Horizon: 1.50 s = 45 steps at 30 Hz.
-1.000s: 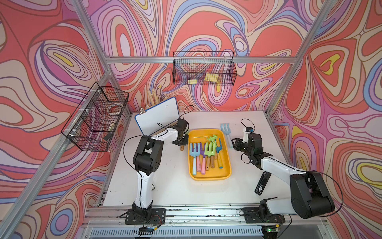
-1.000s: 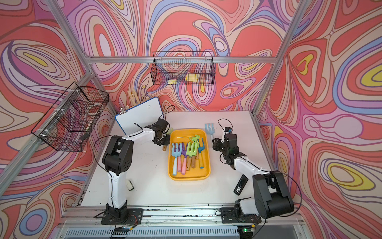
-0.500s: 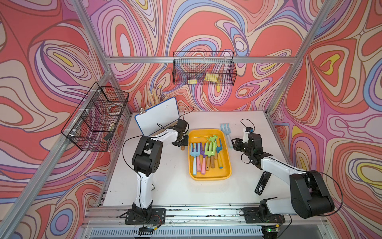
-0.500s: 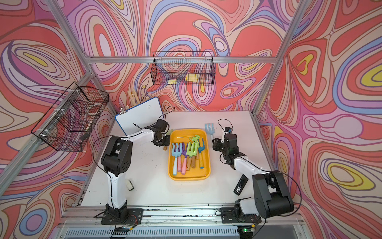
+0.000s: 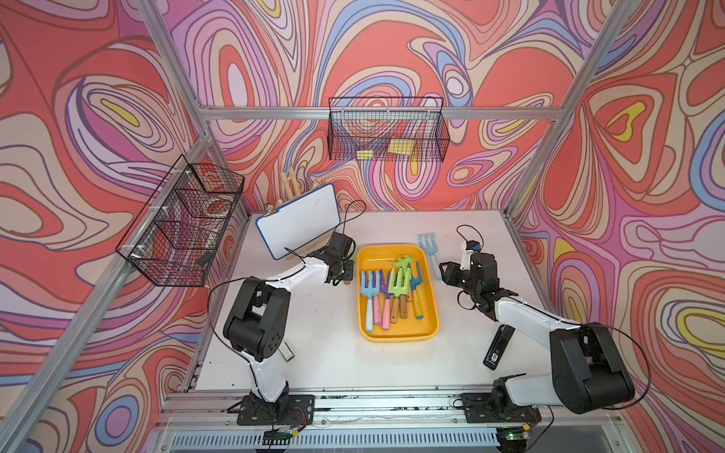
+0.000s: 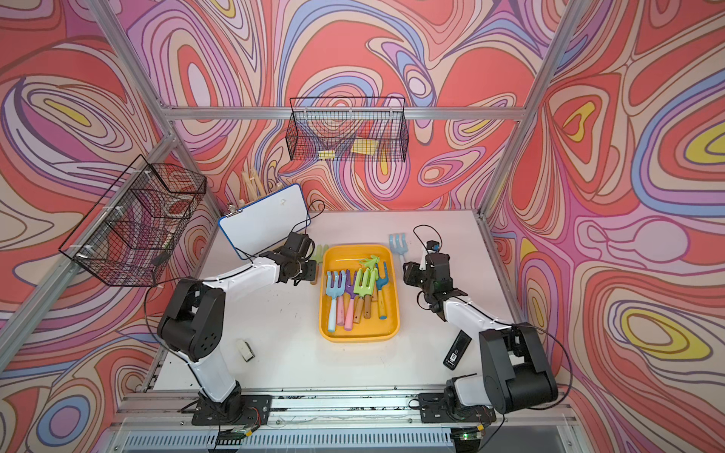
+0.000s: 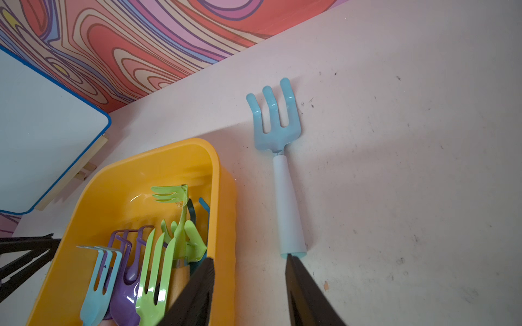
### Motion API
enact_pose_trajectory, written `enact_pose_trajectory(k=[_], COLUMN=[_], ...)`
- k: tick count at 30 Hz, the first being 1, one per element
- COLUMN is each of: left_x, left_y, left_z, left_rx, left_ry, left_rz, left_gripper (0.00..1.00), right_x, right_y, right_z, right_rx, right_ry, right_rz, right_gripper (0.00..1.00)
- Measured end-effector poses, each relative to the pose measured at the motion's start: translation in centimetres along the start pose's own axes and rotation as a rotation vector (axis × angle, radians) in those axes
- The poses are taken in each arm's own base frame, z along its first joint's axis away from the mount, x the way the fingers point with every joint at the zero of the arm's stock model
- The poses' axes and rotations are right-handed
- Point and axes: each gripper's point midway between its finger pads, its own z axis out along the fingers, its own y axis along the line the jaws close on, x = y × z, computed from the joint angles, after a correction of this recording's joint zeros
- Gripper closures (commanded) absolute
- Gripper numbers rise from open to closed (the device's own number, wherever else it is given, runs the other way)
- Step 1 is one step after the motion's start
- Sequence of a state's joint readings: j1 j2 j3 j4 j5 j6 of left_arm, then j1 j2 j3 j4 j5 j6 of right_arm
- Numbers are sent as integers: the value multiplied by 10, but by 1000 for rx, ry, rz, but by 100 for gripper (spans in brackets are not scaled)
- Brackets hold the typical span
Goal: Take the hand rake out of the storage box
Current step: Pick up the rake from the storage box.
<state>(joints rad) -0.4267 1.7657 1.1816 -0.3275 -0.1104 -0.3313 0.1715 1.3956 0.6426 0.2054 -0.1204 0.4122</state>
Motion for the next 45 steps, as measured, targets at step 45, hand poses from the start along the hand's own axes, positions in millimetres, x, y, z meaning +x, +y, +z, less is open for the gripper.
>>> enact_pose_trajectory(k=[45], left_x=[85], left_y=[-162], left_z=[-52], left_rx=[307], left_ry=[88], left_rz=[224], left_gripper=[59], right_x=[0], right_y=[0], right_z=[0], right_rx=[-2], right_ry=[1], right_rz=[-3], right_gripper=[55])
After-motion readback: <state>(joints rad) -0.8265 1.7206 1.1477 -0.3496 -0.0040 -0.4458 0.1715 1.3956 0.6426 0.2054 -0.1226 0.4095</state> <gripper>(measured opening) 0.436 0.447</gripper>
